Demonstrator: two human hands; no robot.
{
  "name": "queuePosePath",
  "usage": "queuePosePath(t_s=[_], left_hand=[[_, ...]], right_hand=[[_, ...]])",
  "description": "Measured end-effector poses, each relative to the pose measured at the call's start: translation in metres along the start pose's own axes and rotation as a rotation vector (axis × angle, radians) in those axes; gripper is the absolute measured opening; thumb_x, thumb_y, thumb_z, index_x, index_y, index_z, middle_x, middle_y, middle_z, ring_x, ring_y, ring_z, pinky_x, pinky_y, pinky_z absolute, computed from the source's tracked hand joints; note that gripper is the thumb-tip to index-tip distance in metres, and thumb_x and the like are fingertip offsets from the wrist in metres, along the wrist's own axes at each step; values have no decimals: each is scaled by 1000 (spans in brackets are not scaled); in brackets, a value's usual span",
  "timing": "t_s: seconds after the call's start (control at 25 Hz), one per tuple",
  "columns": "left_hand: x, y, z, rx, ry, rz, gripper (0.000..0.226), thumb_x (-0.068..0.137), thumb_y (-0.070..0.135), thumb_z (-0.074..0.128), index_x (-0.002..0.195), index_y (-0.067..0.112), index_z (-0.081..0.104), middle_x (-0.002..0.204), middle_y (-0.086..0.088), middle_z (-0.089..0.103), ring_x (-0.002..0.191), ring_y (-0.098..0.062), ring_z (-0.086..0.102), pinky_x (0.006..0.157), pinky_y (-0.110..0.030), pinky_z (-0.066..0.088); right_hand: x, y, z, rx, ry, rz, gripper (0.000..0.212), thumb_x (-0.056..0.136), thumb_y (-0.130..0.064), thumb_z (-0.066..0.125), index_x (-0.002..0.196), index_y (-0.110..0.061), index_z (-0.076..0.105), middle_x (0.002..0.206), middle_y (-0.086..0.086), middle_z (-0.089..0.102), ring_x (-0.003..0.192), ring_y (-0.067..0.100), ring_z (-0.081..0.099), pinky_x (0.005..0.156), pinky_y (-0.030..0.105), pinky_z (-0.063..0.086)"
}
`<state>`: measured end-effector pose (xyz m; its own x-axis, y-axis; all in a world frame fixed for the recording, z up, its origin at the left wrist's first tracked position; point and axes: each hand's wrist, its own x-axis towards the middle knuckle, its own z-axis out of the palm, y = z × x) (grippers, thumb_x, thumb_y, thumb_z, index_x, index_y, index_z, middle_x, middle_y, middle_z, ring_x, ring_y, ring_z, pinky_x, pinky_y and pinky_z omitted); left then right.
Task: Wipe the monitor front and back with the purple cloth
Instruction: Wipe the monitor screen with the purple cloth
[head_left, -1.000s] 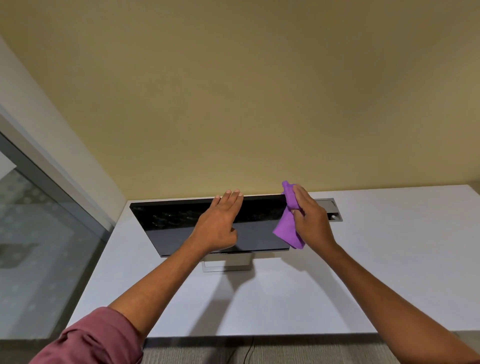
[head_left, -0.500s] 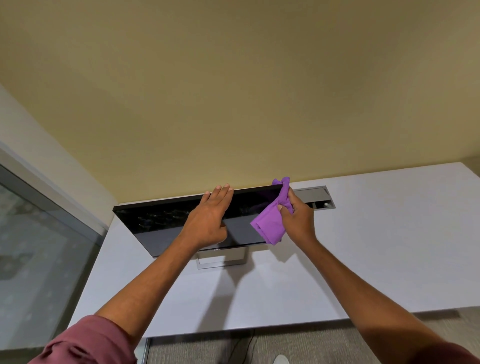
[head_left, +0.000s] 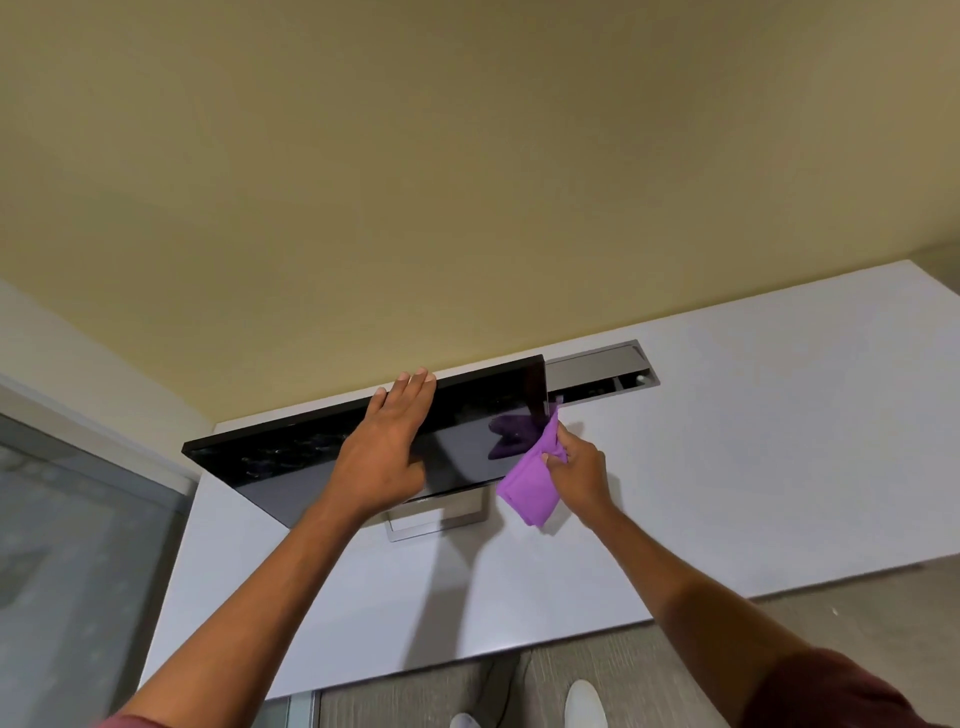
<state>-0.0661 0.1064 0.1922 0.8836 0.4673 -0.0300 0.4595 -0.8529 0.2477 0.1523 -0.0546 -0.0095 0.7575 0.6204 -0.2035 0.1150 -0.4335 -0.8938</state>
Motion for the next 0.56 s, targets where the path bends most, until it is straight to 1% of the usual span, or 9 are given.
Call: queuePosePath(t_s=[0.08, 0.16, 0.24, 0.32, 0.4, 0.56], left_hand=[[1, -3, 2, -6, -5, 3, 108, 69, 8, 47, 170, 21, 9, 178, 3, 2, 165, -16, -4, 134, -41, 5], [1, -3, 1, -13, -10, -7, 109, 70, 5, 49, 170, 23, 8, 178, 5, 1, 164, -14, -5, 135, -40, 4], [2, -3, 0, -19, -12, -10, 109, 69, 6, 46, 170, 23, 9, 178, 5, 1, 164, -13, -5, 134, -38, 3], [3, -4, 0, -28, -14, -11, 109, 68, 6, 45, 170, 23, 9, 178, 6, 2, 164, -12, -5, 134, -38, 3], [2, -3, 0, -38, -14, -9, 110, 68, 4, 47, 170, 23, 10, 178, 6, 2, 164, -12, -6, 134, -38, 2], [3, -3, -1, -36, -23, -13, 111, 70, -3, 51, 170, 23, 9, 177, 8, 1, 164, -11, -6, 134, -39, 3]], right_hand=[[0, 11, 7, -3, 4, 22, 58, 101, -3, 69, 156, -14, 55, 124, 10, 75, 112, 28, 70, 82, 31, 55], [0, 20, 12, -16, 6, 34, 55, 100, 0, 69, 152, -12, 60, 113, 9, 75, 104, 27, 70, 77, 31, 53], [2, 30, 17, -8, 6, 54, 50, 98, 2, 68, 146, -12, 65, 104, 5, 75, 100, 28, 71, 77, 35, 57], [4, 39, 22, 7, -17, 90, 44, 98, 1, 68, 140, -12, 70, 105, 5, 76, 103, 33, 73, 80, 40, 60], [3, 45, 26, 37, -31, 119, 42, 97, 1, 67, 136, -14, 72, 104, 7, 77, 102, 34, 73, 79, 41, 60], [-2, 40, 32, 111, 27, 143, 51, 98, 3, 67, 144, -18, 68, 108, 1, 77, 102, 31, 72, 84, 47, 64]])
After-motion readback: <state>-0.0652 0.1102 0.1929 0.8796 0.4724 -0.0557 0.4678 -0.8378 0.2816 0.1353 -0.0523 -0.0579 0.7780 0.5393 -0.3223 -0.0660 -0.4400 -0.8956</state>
